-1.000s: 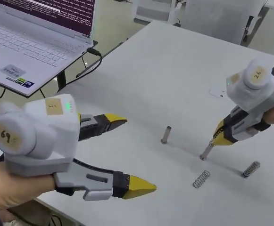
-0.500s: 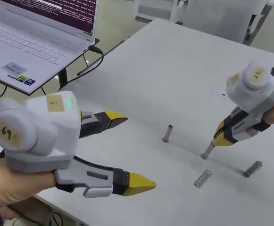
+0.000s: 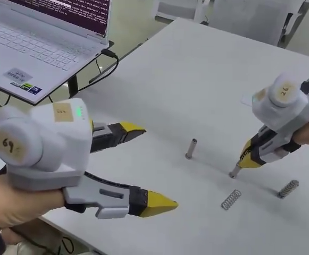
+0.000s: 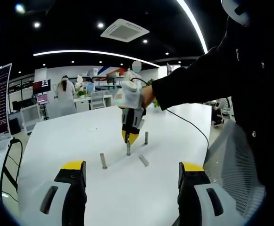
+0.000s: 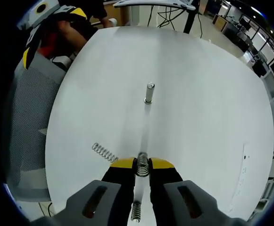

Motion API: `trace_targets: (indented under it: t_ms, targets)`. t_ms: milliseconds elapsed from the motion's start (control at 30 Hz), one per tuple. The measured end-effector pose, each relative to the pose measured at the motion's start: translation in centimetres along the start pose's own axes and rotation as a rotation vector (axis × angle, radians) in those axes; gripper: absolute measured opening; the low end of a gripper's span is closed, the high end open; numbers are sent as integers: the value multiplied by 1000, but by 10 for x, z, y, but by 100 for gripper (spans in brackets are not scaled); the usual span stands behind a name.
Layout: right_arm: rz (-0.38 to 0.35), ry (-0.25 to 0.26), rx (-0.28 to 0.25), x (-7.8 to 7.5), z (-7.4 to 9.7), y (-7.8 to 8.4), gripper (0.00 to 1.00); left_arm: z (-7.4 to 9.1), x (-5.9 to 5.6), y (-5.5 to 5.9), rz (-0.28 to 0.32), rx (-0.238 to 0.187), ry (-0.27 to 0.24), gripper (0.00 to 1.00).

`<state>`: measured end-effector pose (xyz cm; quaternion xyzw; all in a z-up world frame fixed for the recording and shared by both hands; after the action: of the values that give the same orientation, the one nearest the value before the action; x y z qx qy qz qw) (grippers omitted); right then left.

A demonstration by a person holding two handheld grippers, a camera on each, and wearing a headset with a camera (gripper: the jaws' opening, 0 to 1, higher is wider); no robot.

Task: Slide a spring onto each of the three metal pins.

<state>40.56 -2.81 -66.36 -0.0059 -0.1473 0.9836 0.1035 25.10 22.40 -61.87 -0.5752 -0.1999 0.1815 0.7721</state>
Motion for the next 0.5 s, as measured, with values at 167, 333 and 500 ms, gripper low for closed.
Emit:
trace_targets:
  t_ms: [167,333,500]
  targets:
    - [-6,6,-1,0,-7,1,8,1,1,0,-1,1,-1,77]
    - [-10,12,5,-1,-15,3,8,1,1,0,-2,1,-1,77]
    - [-4,16,16,1,-24,5,8,1,1,1,-1,5,0,77]
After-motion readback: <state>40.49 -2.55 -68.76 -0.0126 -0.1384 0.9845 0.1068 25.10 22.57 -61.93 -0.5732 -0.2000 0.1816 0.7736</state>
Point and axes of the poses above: the centre of the closed fingertips' face, and the gripper's own axes: z roughly backward along the fingers, x roughly to its left, y roughly out of its underside, the point moved 9 cm from there along z, roughly backward along the fingers, and after that the axes turned 5 degrees about -z, right-handed, at the moved point
